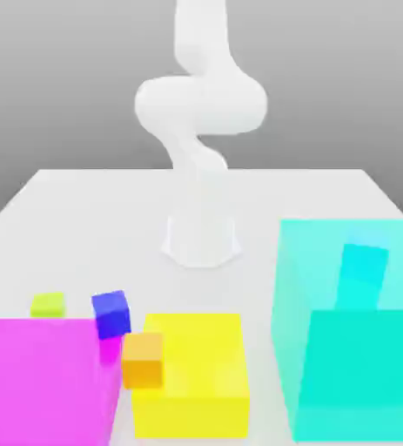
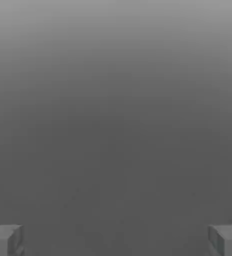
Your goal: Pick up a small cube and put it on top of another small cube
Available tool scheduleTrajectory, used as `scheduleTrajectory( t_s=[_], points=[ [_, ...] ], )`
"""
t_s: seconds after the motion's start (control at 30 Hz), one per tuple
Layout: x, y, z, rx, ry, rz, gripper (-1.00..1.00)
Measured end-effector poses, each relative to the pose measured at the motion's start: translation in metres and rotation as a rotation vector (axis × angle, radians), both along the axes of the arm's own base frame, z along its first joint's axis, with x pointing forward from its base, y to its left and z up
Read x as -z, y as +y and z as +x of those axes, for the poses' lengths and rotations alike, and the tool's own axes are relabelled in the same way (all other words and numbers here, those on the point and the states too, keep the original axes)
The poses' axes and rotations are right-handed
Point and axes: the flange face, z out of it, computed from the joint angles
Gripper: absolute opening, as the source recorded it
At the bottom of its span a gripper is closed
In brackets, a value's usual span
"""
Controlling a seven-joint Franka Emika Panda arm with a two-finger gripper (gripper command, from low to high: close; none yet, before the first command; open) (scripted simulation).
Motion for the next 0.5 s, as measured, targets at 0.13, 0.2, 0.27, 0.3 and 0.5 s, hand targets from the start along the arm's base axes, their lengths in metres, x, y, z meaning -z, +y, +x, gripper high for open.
scheduleTrajectory(
  t_s=[0.13,0.2,0.27,0.3,0.5],
  points=[
    [0.045,-0.033,0.024,0.198,0.064,0.152,0.0],
    [0.068,-0.048,0.033,0.298,0.094,0.222,0.0],
    [0.091,-0.064,0.04,0.399,0.121,0.29,0.0],
    [0.102,-0.072,0.042,0.451,0.134,0.323,0.0],
    [0.173,-0.118,0.05,0.772,0.204,0.508,0.0]
  ],
)
